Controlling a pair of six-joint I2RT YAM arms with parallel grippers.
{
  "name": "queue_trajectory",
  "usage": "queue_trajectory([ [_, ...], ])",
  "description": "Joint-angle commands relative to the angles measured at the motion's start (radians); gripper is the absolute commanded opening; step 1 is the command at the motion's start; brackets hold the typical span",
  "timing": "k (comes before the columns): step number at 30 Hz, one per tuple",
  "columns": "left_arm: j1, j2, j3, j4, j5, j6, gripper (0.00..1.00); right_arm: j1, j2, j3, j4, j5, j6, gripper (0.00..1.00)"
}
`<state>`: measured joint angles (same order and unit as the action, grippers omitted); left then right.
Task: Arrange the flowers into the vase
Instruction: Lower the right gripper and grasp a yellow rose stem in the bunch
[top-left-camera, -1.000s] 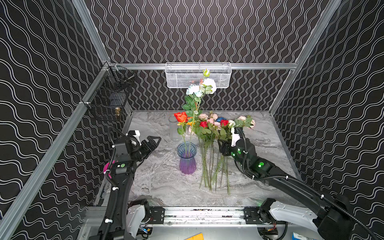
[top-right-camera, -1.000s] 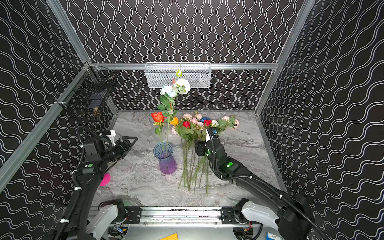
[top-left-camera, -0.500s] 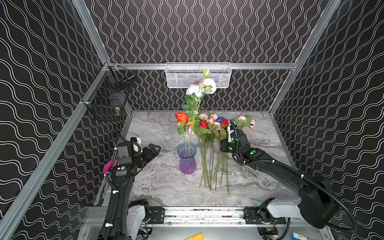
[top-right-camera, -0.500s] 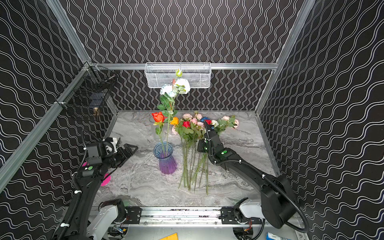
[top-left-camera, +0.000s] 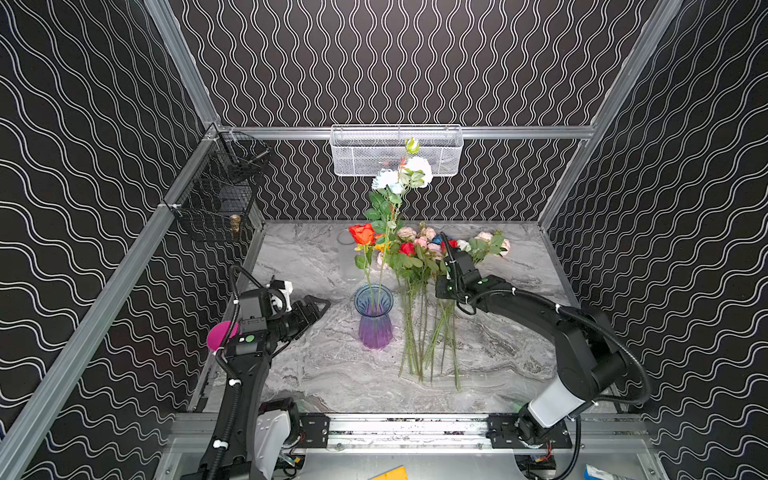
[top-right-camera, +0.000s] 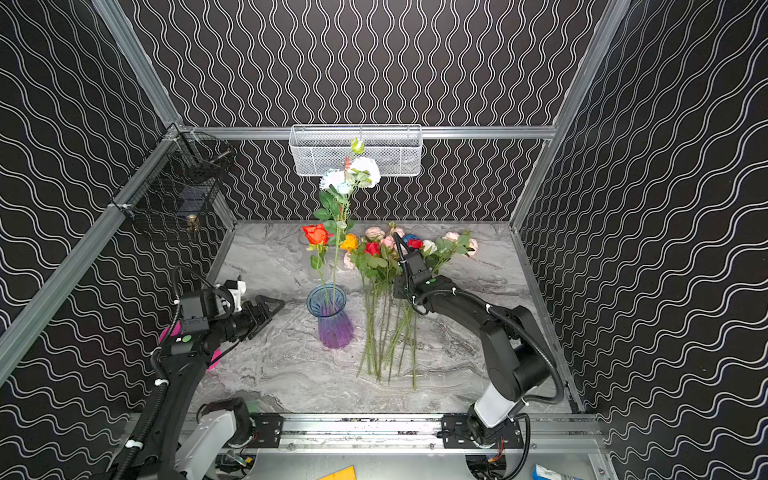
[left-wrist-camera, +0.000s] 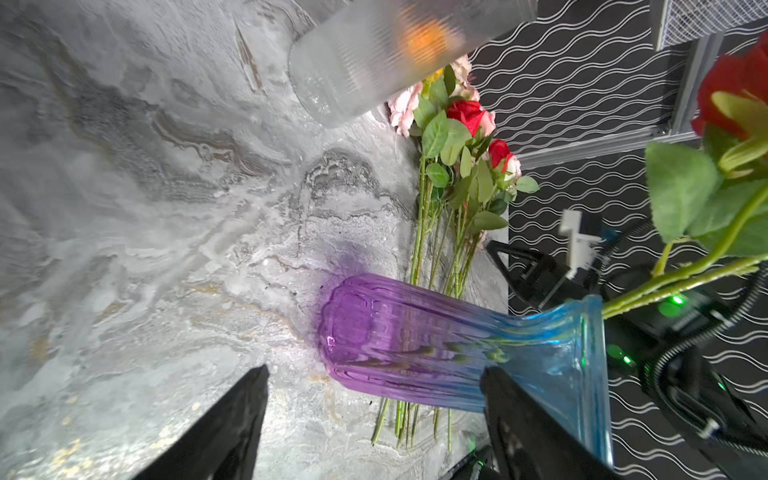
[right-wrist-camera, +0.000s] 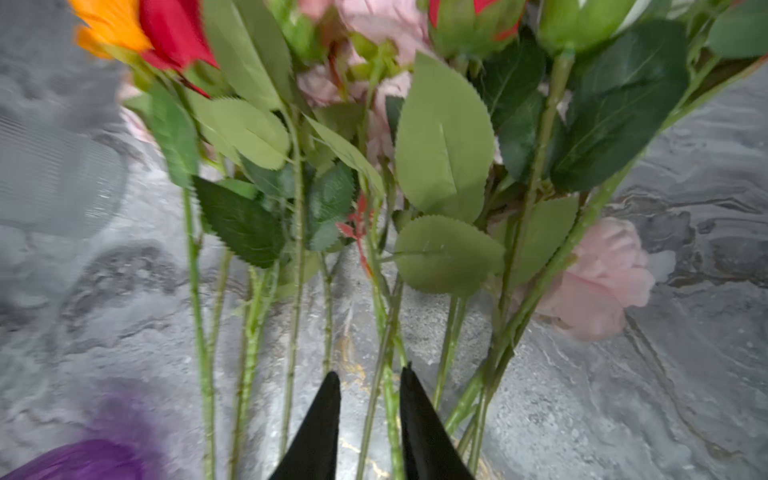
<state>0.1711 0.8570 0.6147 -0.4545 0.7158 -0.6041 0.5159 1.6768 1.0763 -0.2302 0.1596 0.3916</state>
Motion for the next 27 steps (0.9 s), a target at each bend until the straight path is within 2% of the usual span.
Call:
queue_trajectory([
  [1, 0.001, 0.001, -0.001, 0.036, 0.044, -0.011, 0.84, -0.001, 0.046, 0.034, -0.037, 0.001, -0.027, 0.27],
  [6, 0.001, -0.007, -0.014, 0.062, 0.066, -0.022, 0.83, -0.001, 0.037, 0.017, -0.013, -0.018, -0.022, 0.25],
  [11, 0.001, -0.013, -0.025, 0.092, 0.098, -0.033, 0.83, 0.018, 0.008, 0.007, 0.057, -0.174, 0.005, 0.22],
  [13, 0.001, -0.009, -0.032, 0.106, 0.108, -0.041, 0.83, 0.03, 0.036, 0.019, 0.082, -0.222, 0.019, 0.22],
  [18, 0.003, 0.003, -0.032, 0.106, 0.103, -0.041, 0.82, 0.093, 0.127, 0.1, 0.107, -0.255, 0.018, 0.21],
  [27, 0.007, -0.005, -0.03, 0.105, 0.099, -0.039, 0.83, 0.113, 0.263, 0.245, 0.099, -0.272, -0.015, 0.31],
])
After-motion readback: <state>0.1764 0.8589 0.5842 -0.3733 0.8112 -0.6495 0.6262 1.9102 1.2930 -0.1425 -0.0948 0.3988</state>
